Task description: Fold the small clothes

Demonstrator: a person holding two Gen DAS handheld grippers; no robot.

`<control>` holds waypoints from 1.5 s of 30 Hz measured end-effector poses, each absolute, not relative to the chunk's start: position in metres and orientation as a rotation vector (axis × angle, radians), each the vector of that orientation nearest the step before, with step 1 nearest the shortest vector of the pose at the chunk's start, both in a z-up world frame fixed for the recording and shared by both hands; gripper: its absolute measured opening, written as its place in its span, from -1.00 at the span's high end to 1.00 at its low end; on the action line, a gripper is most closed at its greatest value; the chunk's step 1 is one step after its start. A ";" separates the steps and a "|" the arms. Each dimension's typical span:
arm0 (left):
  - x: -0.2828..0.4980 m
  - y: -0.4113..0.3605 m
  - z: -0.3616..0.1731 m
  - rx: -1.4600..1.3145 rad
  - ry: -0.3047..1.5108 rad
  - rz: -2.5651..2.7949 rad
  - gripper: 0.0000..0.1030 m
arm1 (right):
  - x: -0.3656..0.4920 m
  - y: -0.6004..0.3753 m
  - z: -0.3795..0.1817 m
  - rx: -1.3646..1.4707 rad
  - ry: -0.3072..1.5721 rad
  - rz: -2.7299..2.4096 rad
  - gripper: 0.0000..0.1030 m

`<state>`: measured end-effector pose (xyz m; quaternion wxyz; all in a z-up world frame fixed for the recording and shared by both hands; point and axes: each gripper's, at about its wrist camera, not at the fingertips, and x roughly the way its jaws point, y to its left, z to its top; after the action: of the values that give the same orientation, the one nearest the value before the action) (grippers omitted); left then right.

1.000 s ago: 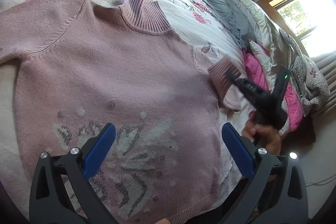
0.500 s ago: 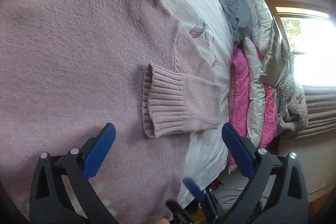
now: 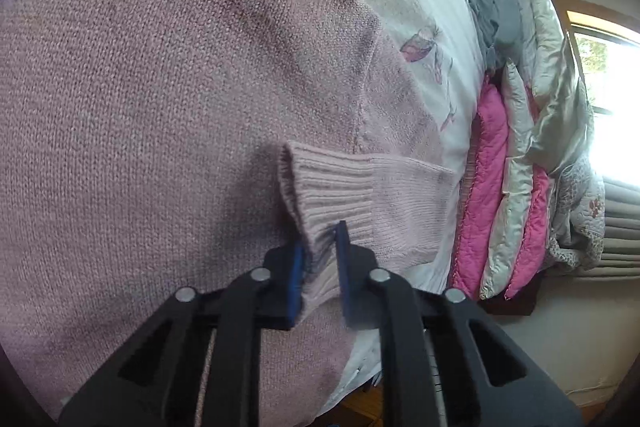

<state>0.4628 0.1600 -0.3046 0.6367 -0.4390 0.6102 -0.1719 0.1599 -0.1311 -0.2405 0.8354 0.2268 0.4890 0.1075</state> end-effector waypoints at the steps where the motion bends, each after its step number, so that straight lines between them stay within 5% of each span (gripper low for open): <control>1: 0.463 0.161 -0.301 -0.993 1.392 -0.392 0.88 | 0.160 -0.131 -0.240 0.479 1.036 0.230 -0.25; 22: 0.435 0.338 -0.139 -0.807 1.160 -0.312 0.91 | 0.129 -0.112 -0.204 0.456 0.993 0.281 -0.25; 45: 0.388 0.476 -0.232 -0.963 1.246 -0.118 0.91 | 0.132 -0.082 -0.208 0.426 1.038 0.288 -0.25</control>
<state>0.3881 0.4758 -0.2315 0.7041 -0.4331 0.5603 -0.0529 0.1316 -0.0816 -0.2085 0.8369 0.2013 0.4905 0.1360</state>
